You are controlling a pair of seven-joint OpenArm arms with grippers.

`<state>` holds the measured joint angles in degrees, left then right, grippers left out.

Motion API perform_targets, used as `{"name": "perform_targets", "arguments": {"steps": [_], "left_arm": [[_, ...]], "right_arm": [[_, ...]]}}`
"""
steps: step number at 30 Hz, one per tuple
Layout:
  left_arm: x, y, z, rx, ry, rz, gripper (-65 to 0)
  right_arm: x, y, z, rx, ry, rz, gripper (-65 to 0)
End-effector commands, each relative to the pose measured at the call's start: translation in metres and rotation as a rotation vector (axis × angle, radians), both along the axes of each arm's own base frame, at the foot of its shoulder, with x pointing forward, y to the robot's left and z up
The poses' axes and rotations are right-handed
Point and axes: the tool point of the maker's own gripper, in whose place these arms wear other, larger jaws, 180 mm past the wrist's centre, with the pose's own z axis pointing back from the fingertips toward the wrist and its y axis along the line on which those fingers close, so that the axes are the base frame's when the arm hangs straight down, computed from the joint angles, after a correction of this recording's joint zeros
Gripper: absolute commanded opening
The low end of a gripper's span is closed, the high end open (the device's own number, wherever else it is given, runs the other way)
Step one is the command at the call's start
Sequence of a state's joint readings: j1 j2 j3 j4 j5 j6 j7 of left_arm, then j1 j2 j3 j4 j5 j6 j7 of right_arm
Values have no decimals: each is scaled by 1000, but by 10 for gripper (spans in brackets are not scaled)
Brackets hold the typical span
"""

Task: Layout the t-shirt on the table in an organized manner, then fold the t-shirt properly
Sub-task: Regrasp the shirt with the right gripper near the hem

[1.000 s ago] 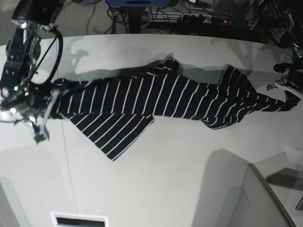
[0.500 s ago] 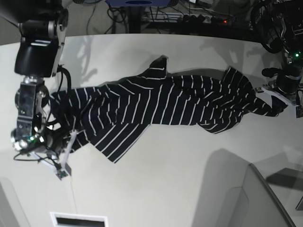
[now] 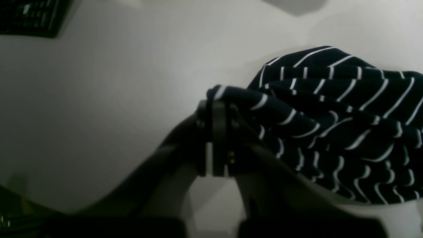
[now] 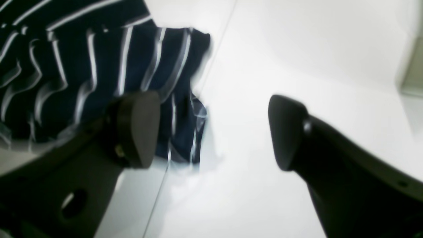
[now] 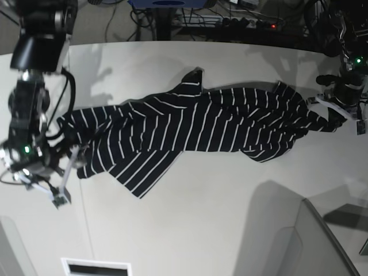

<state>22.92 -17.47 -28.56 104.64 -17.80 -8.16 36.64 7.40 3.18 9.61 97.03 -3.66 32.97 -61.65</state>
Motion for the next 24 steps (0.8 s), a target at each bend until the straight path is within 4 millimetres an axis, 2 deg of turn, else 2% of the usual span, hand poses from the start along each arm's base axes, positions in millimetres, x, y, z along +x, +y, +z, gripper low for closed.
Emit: {"name": "perform_targets", "arguments": {"steps": [1, 3, 5, 8, 14, 20, 24], "left_arm": [[3, 4, 11, 25, -29, -5, -650], [3, 4, 11, 23, -29, -5, -650], [4, 4, 11, 23, -30, -5, -650], [3, 2, 9, 15, -30, -1, -650], [2, 1, 8, 12, -28, 0, -650], [1, 1, 8, 11, -27, 0, -650], [1, 1, 8, 11, -27, 0, -650]], "right_arm": [[-8, 15, 6, 25, -17, 15, -164], [-40, 26, -4, 69, 23, 6, -164], [-61, 44, -18, 146, 63, 15, -164], [-73, 60, -31, 218, 98, 32, -164], [-60, 66, -49, 272, 132, 25, -164], [-43, 70, -56, 326, 147, -12, -164], [-38, 62, -61, 358, 157, -66, -164]]}}
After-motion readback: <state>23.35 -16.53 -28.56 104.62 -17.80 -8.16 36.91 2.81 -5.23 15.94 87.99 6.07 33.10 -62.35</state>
